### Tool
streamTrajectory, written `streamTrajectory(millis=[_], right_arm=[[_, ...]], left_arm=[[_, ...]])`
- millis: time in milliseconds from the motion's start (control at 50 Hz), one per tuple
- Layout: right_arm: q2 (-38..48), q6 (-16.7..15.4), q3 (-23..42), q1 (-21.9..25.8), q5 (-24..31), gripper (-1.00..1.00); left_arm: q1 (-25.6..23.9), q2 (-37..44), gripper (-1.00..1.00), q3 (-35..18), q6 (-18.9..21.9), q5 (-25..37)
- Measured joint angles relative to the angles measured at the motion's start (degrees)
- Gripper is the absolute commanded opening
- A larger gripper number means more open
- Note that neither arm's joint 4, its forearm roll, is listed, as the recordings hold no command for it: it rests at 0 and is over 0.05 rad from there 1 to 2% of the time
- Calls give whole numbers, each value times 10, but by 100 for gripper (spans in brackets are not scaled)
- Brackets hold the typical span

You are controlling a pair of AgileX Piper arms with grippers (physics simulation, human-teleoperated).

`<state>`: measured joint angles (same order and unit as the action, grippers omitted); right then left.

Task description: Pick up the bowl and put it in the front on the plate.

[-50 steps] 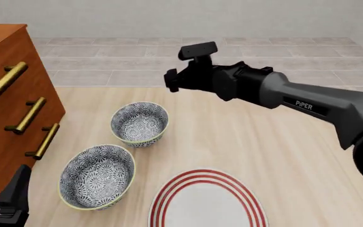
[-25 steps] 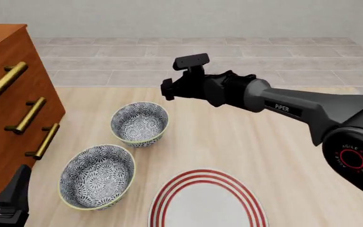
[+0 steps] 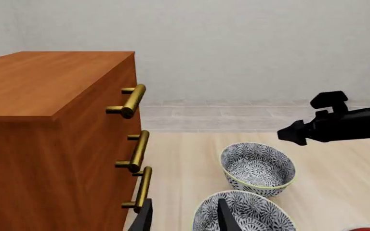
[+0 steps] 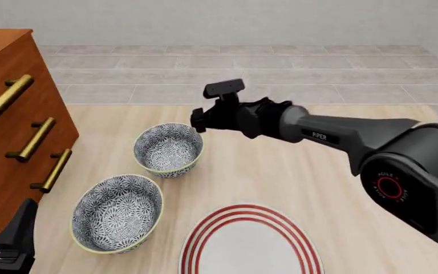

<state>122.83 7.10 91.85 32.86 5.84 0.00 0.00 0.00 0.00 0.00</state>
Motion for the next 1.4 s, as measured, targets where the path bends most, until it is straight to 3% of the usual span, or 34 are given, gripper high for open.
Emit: streamTrajectory(millis=[1400], right_arm=[[107, 35, 47, 19, 0, 100]], left_arm=[[0, 0, 100, 0, 0, 0]])
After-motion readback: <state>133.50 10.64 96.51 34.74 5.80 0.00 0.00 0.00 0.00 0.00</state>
